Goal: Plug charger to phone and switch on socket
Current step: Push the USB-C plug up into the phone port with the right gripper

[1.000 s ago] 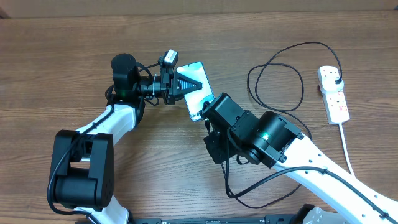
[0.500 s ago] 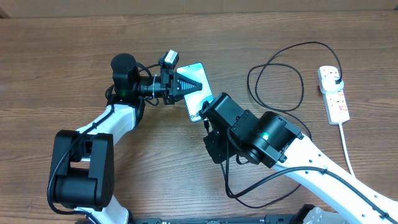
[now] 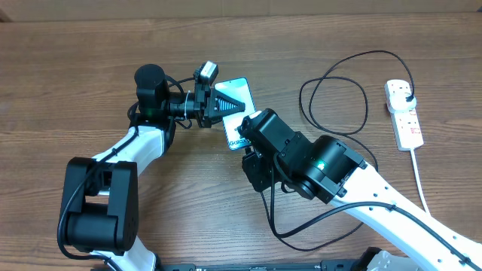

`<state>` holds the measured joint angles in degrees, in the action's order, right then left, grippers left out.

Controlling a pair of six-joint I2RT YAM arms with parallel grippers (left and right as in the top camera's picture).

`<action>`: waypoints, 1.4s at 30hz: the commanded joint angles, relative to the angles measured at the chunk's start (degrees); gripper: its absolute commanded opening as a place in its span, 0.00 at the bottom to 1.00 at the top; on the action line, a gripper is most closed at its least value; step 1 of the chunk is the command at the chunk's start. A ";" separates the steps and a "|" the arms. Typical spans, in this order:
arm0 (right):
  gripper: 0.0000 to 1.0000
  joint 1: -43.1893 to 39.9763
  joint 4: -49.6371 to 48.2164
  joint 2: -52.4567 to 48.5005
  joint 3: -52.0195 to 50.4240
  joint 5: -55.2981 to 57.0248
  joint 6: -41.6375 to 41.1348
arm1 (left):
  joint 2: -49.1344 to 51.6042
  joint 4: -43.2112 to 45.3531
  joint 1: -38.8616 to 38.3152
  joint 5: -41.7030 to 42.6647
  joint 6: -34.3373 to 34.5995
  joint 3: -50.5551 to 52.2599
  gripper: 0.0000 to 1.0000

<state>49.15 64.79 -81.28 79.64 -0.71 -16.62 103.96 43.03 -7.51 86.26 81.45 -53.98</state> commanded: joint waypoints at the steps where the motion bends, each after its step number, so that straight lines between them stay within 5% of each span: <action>1: 0.47 -0.02 -0.24 0.13 0.09 -0.85 -0.13 | -0.07 0.46 -0.13 1.42 -0.57 -1.36 0.04; 10: 0.42 -0.02 -1.68 0.09 -0.26 -1.27 -3.13 | -0.07 0.46 -0.13 -0.31 -0.48 -1.36 0.04; 14: 0.28 -0.02 -3.89 0.09 -1.99 -1.27 -3.15 | -0.07 0.46 -0.13 -0.26 -0.48 -1.36 0.04; 21: 0.21 -0.02 -4.55 -0.90 -3.48 -1.27 -3.17 | -0.07 0.46 -0.13 -0.26 -0.48 -1.36 0.04; 27: 0.04 -0.02 -4.74 -1.68 -3.48 -0.15 -3.80 | -0.07 0.46 -0.13 -0.22 -0.57 -1.36 0.04; 42: 0.04 -0.15 -14.56 -1.75 -3.43 2.16 -4.59 | -0.07 0.52 -0.76 3.72 -7.61 -1.36 0.04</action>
<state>49.15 55.35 -82.94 75.29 0.12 -21.19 103.96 43.16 -6.15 85.76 77.93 -54.59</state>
